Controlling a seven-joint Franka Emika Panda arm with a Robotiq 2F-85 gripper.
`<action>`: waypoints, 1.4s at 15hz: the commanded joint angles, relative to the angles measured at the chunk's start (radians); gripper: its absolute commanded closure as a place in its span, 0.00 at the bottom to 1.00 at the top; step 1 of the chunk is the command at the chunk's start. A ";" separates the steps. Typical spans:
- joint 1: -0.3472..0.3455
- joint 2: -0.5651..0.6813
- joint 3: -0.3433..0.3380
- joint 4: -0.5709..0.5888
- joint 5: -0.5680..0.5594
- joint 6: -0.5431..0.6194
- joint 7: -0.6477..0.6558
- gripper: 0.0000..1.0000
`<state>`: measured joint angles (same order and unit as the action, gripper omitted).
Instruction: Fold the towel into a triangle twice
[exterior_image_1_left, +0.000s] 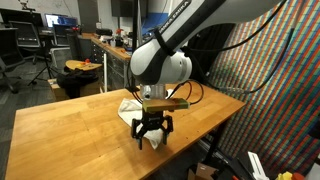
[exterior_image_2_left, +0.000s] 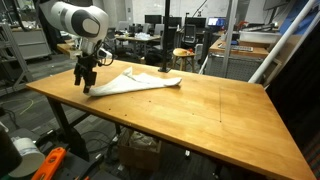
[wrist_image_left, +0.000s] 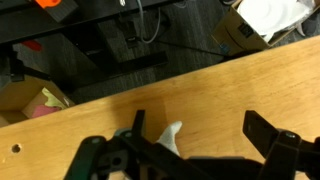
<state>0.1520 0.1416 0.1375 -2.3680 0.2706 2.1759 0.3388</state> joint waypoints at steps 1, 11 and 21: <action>0.002 0.019 -0.004 0.001 0.028 0.122 0.019 0.00; -0.038 0.087 -0.053 -0.023 0.008 0.280 -0.007 0.71; -0.012 -0.034 -0.071 0.164 -0.181 -0.306 0.427 0.98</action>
<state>0.1316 0.1395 0.0697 -2.2847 0.1299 2.0668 0.6644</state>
